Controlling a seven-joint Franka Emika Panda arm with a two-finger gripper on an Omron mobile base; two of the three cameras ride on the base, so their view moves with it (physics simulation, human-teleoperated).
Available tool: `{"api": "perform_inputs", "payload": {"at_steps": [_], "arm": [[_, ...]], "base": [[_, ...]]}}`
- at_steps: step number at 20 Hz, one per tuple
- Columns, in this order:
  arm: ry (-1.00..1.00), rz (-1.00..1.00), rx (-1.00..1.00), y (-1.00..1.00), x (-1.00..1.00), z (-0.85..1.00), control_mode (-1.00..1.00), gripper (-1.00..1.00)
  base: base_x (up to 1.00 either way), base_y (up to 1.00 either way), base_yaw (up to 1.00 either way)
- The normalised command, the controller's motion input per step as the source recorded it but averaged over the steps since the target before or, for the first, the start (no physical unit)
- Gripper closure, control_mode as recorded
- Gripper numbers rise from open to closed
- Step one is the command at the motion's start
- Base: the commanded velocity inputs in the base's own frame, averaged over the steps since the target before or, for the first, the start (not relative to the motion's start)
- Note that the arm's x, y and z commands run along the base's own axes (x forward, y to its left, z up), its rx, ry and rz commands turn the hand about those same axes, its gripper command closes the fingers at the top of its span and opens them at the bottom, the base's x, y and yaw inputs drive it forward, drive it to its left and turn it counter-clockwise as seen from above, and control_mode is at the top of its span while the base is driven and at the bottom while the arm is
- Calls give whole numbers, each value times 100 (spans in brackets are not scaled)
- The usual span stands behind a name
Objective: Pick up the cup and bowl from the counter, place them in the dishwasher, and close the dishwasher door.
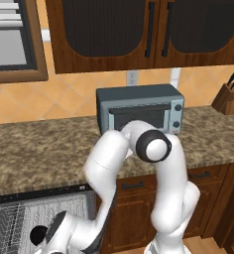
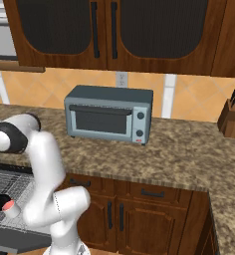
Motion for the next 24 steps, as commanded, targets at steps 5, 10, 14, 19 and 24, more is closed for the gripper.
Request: {"api": "perform_inputs", "payload": {"at_steps": [5,10,14,19,24], "arm": [[-13,1,-6,23,-63,-47,-100,-100],[-12,0,-9,15,-89,-57,-100,-100],[-19,0,-4,4,-83,-56,-100,-100],[-26,0,-16,24,-31,-78,-100,-100],[-23,-2,-23,34,0,-80,-100,-100]], "base": [[0,0,0],[0,0,0],[0,0,0],[0,0,0],[0,0,0]]}}
